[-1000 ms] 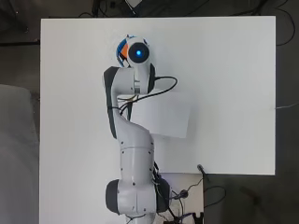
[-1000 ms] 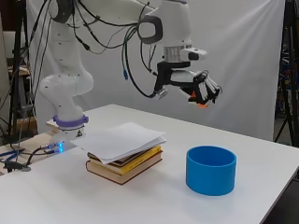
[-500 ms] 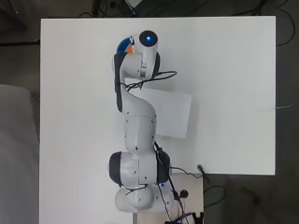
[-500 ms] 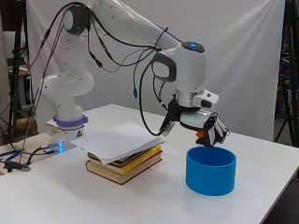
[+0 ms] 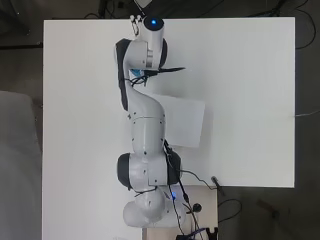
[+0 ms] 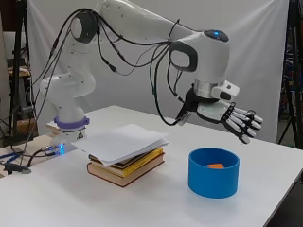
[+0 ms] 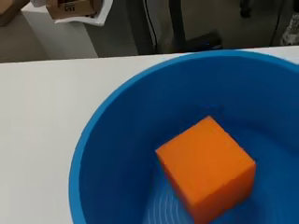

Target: Teleoperate dual arm-hand system to pick and place objects

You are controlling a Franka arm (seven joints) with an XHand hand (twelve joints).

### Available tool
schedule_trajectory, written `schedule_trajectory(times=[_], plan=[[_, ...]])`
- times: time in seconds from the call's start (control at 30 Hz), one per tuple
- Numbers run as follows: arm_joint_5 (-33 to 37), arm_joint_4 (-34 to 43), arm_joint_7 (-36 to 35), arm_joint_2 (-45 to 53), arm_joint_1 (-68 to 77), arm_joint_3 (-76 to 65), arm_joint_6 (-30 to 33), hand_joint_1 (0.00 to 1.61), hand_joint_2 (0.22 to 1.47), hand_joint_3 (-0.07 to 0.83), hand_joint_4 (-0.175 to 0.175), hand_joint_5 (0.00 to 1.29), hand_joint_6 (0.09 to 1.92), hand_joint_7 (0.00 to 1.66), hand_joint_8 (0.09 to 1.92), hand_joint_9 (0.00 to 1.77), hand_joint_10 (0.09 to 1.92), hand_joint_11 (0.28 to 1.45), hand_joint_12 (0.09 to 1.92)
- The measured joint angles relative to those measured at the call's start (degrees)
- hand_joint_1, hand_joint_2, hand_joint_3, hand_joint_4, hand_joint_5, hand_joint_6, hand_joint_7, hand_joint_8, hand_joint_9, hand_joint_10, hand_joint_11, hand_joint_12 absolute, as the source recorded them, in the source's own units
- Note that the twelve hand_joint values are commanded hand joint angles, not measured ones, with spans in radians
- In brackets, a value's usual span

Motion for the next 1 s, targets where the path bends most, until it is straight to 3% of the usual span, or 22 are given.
schedule_trajectory(times=[0.1,0.27,0.43,0.7,1.0], plan=[[-0.95,-1.68,0.5,-1.55,0.11,-0.02,2.1,0.0,0.96,0.001,0.01,0.07,0.09,0.2,0.09,0.41,0.09,0.52,0.09],[-6.43,-10.75,4.51,-9.2,0.33,-0.11,4.15,0.0,0.96,0.0,0.017,0.1,0.09,0.17,0.09,0.38,0.09,0.52,0.09],[-7.88,-14.45,4.24,-16.74,0.78,-1.28,4.13,0.0,0.99,0.003,0.007,0.17,0.09,0.24,0.09,0.55,0.09,0.58,0.09],[-11.98,-29.61,3.87,-36.44,2.1,-4.47,4.14,0.0,1.0,-0.001,-0.003,0.14,0.09,0.2,0.09,0.43,0.09,0.5,0.09],[-17.54,-45.93,7.57,-55.73,0.22,-4.7,2.51,0.0,1.0,0.004,0.03,0.14,0.09,0.21,0.09,0.43,0.09,0.49,0.09]])
